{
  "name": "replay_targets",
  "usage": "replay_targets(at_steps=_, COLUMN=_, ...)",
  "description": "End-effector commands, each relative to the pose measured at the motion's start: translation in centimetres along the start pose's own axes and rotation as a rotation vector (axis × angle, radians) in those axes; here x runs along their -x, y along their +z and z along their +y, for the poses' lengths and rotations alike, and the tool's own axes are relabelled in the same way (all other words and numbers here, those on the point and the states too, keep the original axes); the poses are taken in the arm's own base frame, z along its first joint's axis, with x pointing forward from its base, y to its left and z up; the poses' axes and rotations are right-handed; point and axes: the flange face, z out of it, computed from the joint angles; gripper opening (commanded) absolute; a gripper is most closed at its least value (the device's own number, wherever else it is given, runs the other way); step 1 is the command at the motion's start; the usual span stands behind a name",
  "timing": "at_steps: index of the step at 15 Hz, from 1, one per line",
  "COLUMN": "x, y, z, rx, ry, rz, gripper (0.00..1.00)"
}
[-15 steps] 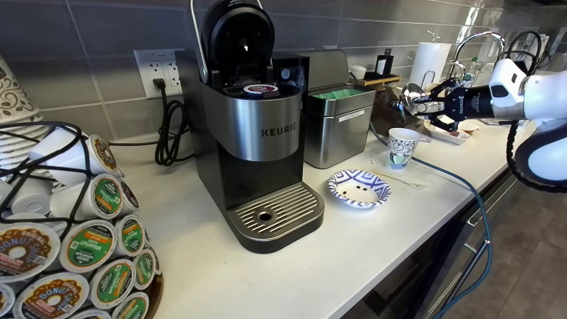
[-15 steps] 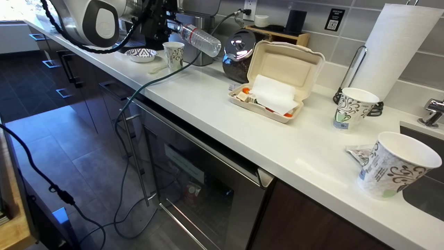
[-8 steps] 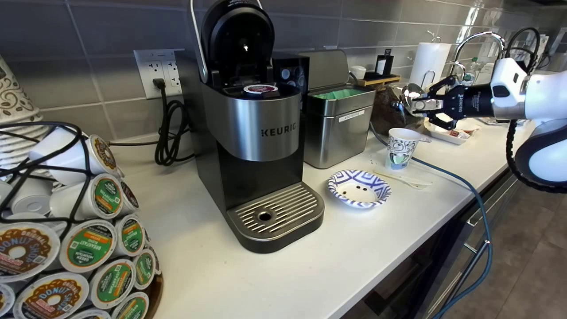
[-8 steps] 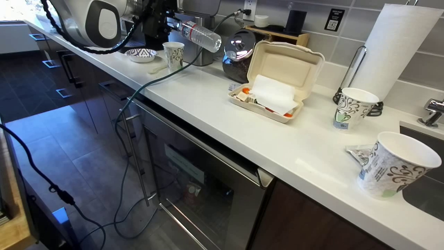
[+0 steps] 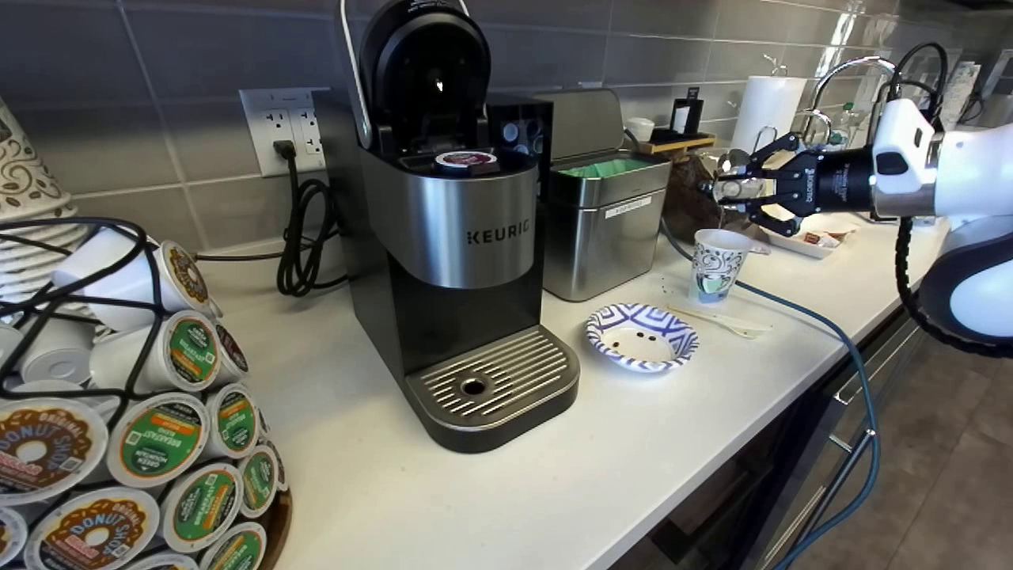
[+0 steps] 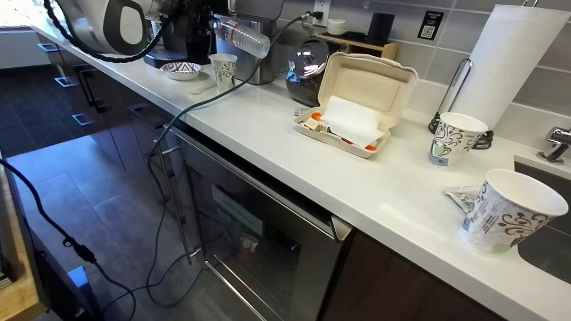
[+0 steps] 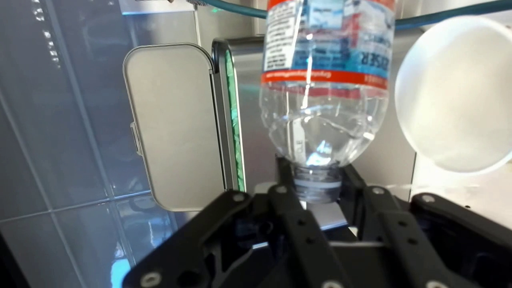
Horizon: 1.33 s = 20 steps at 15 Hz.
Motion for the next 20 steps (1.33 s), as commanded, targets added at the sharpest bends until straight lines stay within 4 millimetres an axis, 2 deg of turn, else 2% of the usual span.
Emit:
replay_targets(at_steps=1, x=0.1, y=0.0, z=0.0, rx=-0.003, ry=0.001, rz=0.000, gripper=0.31)
replay_targets(at_steps=5, x=0.2, y=-0.1, z=0.0, rx=-0.003, ry=0.002, rz=-0.002, gripper=0.31)
replay_targets(at_steps=6, x=0.4, y=0.0, z=0.0, rx=-0.002, ry=0.005, rz=-0.006, gripper=0.08)
replay_targets(at_steps=13, x=1.7, y=0.6, z=-1.1, rx=-0.034, ry=0.050, rz=-0.024, gripper=0.08)
replay_targets(at_steps=20, x=2.4, y=1.0, z=-0.9, rx=-0.020, ry=0.054, rz=-0.058, gripper=0.08)
